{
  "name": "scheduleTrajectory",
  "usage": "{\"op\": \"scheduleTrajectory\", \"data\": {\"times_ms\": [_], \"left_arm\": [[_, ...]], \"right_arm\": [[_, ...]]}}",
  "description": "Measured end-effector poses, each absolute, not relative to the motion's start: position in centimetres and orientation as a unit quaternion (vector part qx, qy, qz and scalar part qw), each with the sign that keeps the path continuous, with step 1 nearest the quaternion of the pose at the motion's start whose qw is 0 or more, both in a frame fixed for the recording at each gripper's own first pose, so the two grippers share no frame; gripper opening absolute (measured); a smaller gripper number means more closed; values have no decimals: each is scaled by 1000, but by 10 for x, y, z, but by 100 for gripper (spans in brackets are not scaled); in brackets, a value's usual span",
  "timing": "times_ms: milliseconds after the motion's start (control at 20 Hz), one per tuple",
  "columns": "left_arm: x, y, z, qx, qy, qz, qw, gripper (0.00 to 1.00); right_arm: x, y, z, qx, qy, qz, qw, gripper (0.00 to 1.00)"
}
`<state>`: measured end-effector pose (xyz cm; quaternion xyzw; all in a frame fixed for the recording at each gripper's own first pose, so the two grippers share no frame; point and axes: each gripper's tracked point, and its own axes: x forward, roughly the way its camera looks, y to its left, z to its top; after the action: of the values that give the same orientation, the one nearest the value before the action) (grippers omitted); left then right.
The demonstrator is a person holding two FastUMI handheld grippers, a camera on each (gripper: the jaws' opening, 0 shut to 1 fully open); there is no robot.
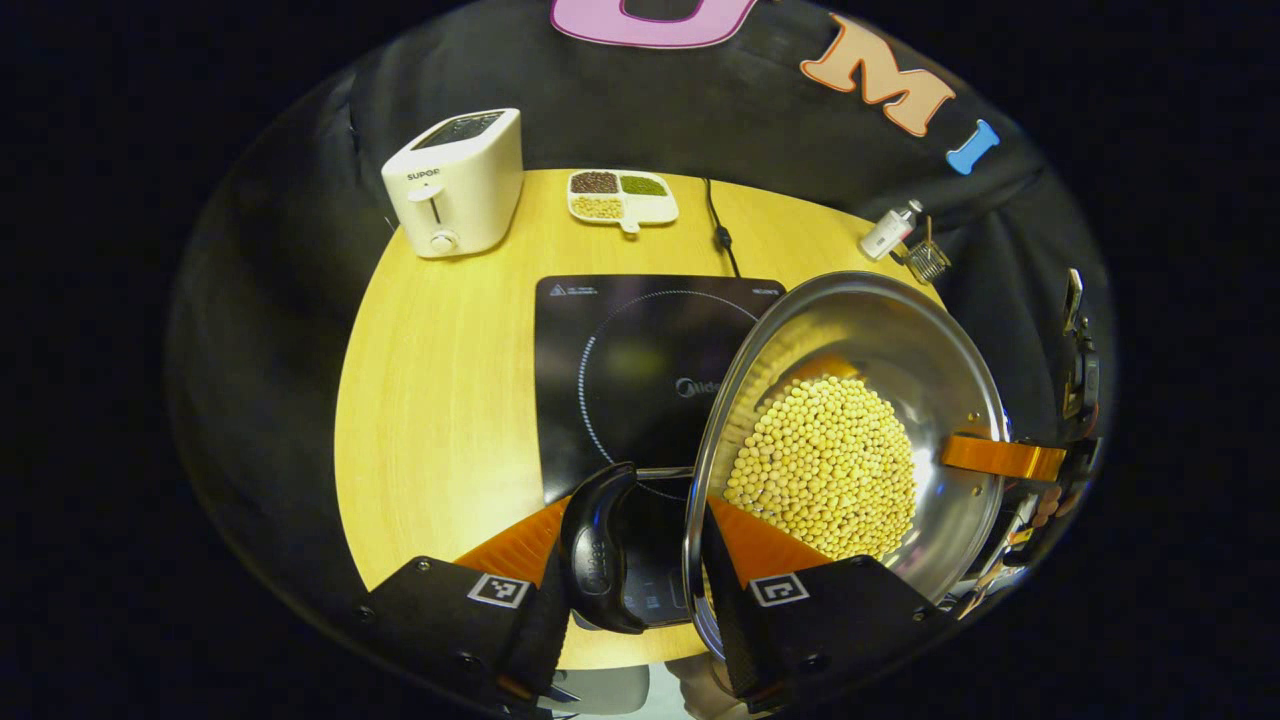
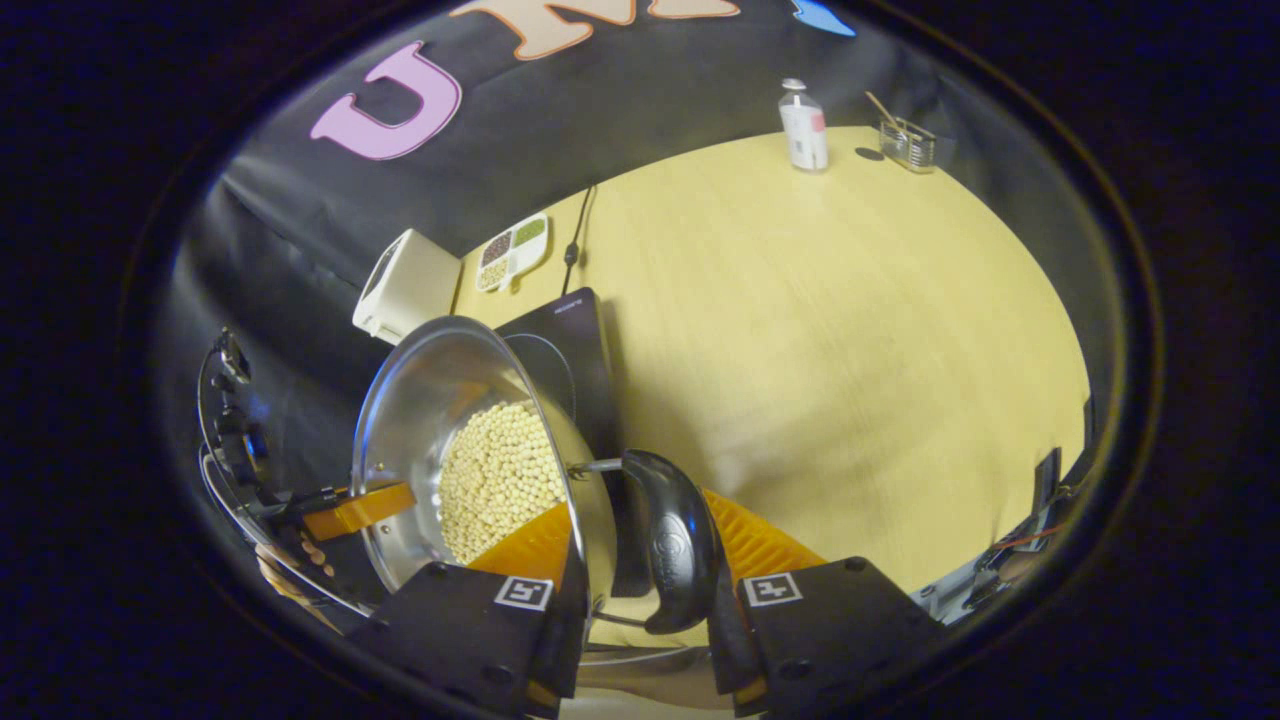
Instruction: First push the handle of the pot to place it horizontally, then grasp the pot with both hands and set it on the induction cooktop.
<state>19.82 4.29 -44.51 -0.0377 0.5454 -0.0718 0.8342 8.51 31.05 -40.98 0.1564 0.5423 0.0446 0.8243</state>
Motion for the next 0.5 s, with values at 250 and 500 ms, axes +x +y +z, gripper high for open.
{"op": "scheduleTrajectory", "data": {"times_ms": [250, 500], "left_arm": [[195, 46, -426, -21, 535, -60, 842, 65], [193, 45, -421, -25, 531, -47, 846, 66]], "right_arm": [[105, 333, -425, 171, 534, 55, 826, 54], [122, 343, -436, 178, 532, 61, 826, 48]]}}
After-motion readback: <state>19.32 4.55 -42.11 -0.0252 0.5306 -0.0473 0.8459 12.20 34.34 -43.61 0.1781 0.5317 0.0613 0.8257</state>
